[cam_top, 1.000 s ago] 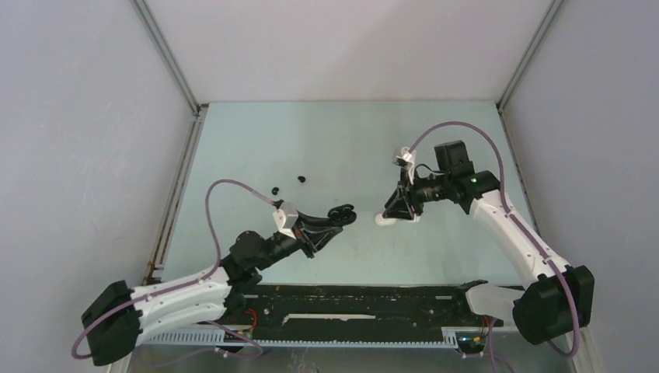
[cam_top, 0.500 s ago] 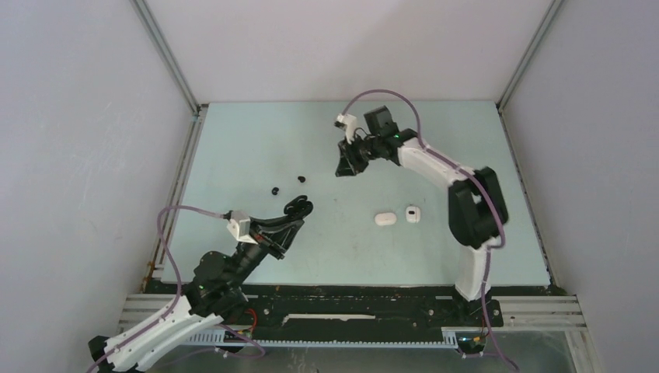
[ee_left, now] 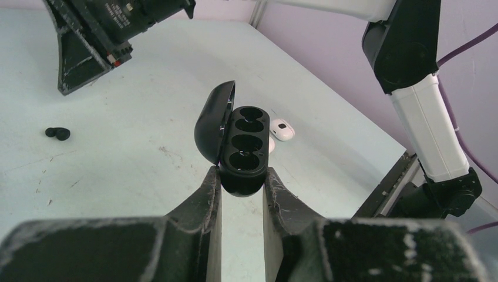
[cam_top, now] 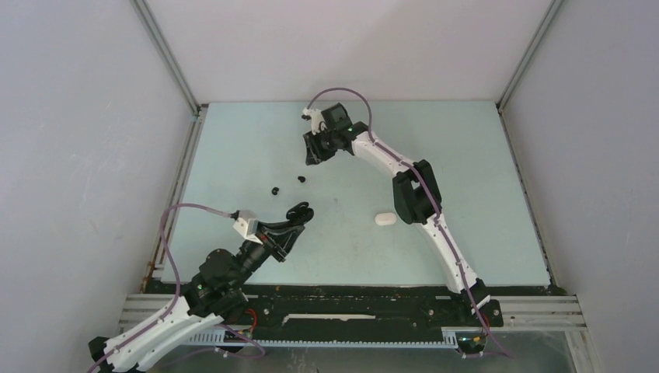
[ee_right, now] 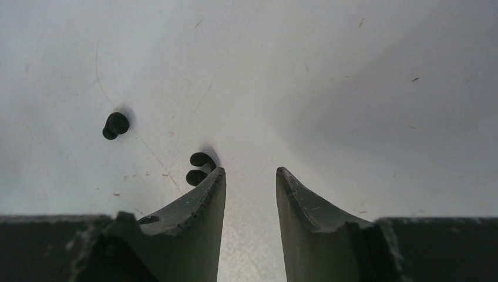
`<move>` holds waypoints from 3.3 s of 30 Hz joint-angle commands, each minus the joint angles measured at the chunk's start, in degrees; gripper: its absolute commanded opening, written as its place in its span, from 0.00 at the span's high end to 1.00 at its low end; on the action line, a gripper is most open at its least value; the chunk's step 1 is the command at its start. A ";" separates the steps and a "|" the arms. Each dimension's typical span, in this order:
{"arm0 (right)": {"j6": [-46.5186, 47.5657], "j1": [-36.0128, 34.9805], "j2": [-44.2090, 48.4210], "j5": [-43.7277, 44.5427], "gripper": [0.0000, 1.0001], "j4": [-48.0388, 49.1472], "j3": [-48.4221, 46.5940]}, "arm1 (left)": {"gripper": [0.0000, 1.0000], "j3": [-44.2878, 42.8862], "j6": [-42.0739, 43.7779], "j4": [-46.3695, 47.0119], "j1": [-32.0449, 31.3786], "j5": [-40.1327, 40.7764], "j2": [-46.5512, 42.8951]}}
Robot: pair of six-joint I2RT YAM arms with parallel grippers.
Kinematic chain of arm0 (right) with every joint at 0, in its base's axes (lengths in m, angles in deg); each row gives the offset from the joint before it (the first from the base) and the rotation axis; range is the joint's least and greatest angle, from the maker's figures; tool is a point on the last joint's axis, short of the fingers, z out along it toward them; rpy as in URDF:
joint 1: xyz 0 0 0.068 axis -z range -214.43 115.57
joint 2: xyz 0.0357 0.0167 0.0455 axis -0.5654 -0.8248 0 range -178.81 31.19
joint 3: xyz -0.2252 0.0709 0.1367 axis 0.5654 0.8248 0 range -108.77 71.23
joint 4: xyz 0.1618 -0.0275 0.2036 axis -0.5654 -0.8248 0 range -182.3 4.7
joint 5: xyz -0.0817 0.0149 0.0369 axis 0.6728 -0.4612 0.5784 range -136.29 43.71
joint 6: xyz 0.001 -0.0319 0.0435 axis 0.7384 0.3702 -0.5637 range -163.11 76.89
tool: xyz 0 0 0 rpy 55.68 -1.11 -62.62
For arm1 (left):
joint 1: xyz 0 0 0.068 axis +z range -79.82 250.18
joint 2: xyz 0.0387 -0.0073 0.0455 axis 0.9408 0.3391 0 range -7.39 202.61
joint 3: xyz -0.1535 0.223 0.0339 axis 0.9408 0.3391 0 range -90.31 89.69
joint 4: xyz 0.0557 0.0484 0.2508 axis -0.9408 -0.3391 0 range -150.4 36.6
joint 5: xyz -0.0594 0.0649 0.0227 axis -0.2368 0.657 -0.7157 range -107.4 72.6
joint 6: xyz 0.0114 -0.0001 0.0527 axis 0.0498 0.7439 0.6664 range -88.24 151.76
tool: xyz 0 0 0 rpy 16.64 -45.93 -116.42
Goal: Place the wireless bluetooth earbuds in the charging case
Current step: Pick up the earbud from the center of the board.
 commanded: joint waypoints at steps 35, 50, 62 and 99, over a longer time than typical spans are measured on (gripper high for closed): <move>-21.26 -2.44 -5.31 -6.70 0.60 4.81 1.05 | 1.00 -8.94 0.98 -7.42 0.01 3.33 -3.69; -8.62 -6.12 2.51 -2.31 0.68 -0.68 13.05 | 1.00 -8.19 0.24 -7.19 0.03 2.12 -5.64; -1.30 -6.88 13.39 -6.77 0.64 0.14 23.05 | 1.00 -8.04 0.13 -6.08 -0.01 0.85 -5.60; 37.50 -7.27 3.77 -0.43 0.63 -23.21 3.66 | 1.00 -7.71 -0.25 -5.86 -0.03 -0.08 -3.65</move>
